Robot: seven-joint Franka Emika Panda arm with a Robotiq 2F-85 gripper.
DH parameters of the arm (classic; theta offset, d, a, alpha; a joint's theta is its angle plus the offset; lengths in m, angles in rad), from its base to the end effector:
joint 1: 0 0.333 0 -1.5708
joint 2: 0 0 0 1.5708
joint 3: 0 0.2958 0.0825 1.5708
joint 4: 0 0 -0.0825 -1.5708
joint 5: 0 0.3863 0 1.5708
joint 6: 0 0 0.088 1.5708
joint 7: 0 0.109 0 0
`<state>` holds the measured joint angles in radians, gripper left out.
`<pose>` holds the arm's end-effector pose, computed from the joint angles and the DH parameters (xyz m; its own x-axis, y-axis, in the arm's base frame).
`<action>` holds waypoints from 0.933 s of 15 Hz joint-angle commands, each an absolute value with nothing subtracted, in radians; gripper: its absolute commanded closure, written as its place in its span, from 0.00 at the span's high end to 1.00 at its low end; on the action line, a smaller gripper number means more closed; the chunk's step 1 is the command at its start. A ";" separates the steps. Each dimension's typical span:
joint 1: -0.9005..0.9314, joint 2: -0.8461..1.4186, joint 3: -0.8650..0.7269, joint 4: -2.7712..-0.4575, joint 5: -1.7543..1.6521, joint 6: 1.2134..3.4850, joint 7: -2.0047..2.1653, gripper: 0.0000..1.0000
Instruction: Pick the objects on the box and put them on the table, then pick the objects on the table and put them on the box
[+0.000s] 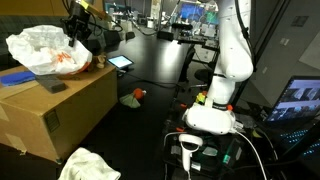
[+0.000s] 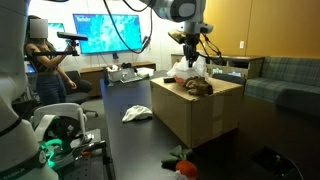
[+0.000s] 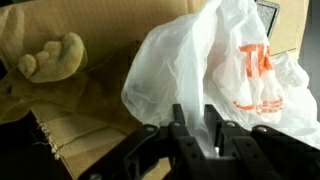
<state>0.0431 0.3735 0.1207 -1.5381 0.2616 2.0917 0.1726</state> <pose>0.6733 0.1141 0.4393 0.9832 -0.1472 0.1083 -0.1074 -0.9449 -0.3094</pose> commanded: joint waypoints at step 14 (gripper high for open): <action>0.080 0.362 0.110 -1.506 0.263 2.171 0.191 0.00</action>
